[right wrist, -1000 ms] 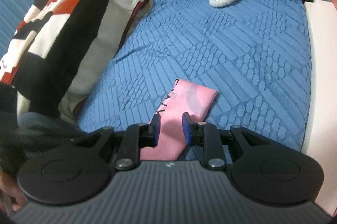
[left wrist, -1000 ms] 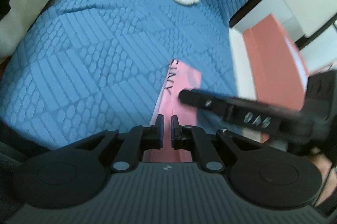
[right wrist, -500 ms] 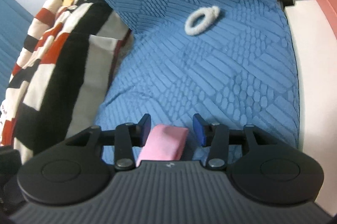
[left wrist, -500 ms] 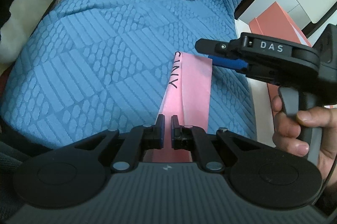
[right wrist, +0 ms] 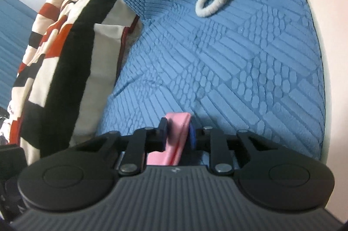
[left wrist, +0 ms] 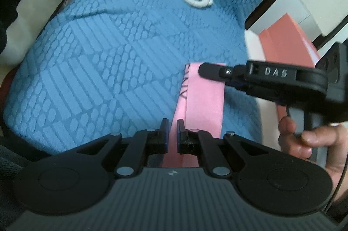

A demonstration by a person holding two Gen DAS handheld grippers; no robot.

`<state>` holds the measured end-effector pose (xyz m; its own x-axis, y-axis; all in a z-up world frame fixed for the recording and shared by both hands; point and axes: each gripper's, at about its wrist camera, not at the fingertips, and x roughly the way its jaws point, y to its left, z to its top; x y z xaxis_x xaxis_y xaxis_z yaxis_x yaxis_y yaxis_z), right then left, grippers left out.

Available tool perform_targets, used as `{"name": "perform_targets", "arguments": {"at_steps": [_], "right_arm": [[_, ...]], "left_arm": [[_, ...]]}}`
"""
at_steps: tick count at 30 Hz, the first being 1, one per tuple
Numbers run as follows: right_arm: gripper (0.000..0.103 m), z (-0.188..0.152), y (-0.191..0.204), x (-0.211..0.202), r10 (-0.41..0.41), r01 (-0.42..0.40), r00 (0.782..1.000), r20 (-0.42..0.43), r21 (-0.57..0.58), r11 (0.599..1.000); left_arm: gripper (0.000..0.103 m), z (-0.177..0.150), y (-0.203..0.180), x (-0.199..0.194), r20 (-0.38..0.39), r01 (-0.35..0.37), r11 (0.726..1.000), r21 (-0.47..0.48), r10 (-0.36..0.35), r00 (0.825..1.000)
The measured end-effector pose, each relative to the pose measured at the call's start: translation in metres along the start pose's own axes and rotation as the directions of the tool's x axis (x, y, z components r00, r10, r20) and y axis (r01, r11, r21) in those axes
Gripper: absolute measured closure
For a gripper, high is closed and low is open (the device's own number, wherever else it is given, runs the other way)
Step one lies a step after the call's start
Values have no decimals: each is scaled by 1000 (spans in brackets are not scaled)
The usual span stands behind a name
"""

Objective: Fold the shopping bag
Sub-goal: 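Grasp the folded pink packet with the right tool beside the left tool, then hold the rolled pink wrapper with both tools, pinching it into a tube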

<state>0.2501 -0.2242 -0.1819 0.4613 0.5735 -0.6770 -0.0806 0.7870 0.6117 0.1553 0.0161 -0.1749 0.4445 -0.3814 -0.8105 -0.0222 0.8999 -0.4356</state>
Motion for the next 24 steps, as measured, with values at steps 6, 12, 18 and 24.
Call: {"name": "perform_targets", "arguments": {"at_steps": [6,12,18,24], "right_arm": [[84,0,7,-5,-49,49,999,9,-33,998],[84,1,11,-7,-77,77,997,-6,-40,996],[84,0,11,-8,-88,88,996,-22,-31,996],[84,-1,10,-10,-95,95,995,-40,-9,995]], "left_arm": [[96,5,-16,-27,138,67,995,75,-77,988],[68,-2,-40,-20,133,75,985,157,-97,986],[50,-14,-66,4,94,34,965,260,-60,994],[50,-30,-89,25,125,-120,914,388,77,989]]}}
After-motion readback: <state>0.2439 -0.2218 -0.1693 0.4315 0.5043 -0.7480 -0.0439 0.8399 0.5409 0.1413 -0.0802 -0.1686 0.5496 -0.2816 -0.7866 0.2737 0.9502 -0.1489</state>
